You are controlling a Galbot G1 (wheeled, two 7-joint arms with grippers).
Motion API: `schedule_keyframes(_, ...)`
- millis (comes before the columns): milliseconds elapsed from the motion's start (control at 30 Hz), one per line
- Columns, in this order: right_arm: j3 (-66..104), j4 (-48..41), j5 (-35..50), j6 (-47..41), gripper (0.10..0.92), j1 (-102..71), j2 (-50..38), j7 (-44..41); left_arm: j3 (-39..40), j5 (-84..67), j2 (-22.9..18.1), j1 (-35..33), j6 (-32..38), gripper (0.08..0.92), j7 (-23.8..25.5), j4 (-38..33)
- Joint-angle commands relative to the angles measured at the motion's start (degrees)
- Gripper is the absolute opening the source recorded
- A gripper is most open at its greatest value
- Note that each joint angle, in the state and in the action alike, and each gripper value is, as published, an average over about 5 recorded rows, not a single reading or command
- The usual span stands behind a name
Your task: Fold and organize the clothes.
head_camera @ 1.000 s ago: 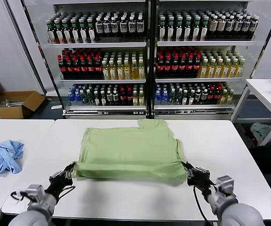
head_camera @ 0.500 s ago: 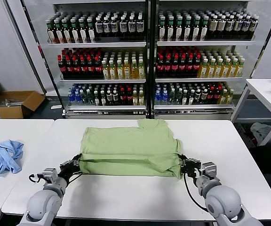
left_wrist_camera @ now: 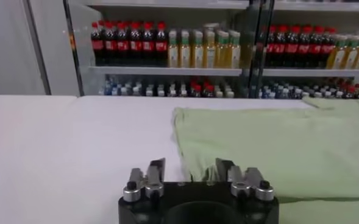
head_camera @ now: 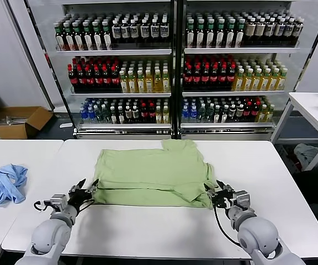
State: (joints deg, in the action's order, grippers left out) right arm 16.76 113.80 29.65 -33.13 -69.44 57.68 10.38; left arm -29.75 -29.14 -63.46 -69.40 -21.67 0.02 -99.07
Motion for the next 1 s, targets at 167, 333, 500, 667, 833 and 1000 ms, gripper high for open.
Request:
schedule_keyframes(167, 0.24, 3.24, -0.44, 0.04, 0.815, -6.36, -0.05, 0.55, -0.27, -0.59, -0.21, -8.17, -4.01, 0.789, -0.49, -6.44)
schedule_keyframes(333, -0.42, 2.19, 1.89, 0.11, 0.802, -6.19, 0.74, 2.91, -0.46, 2.36, -0.07, -7.81, -7.34, 0.818, -2.40, -5.23)
schedule_keyframes(500, -0.65, 1.36, 3.64, 0.66, 0.688, -5.37, 0.82, 2.93, -0.32, 2.66, -0.53, -7.69, -8.03, 0.723, -2.98, -5.46)
schedule_keyframes(667, -1.15, 0.30, 3.57, 1.28, 0.533, -4.73, 1.35, 2.36, 0.20, 3.45, -1.13, -7.63, -8.31, 0.576, -3.10, -5.36)
schedule_keyframes(833, -1.15, -0.08, 3.19, 1.63, 0.385, -4.66, 1.48, 1.58, 0.40, 3.86, -1.37, -7.52, -8.12, 0.437, -3.16, -5.13)
schedule_keyframes(1000, -0.56, 1.76, 3.10, 1.41, 0.247, -5.50, 0.86, 1.04, 0.20, 3.67, -1.38, -9.00, -7.60, 0.290, -2.99, -6.38)
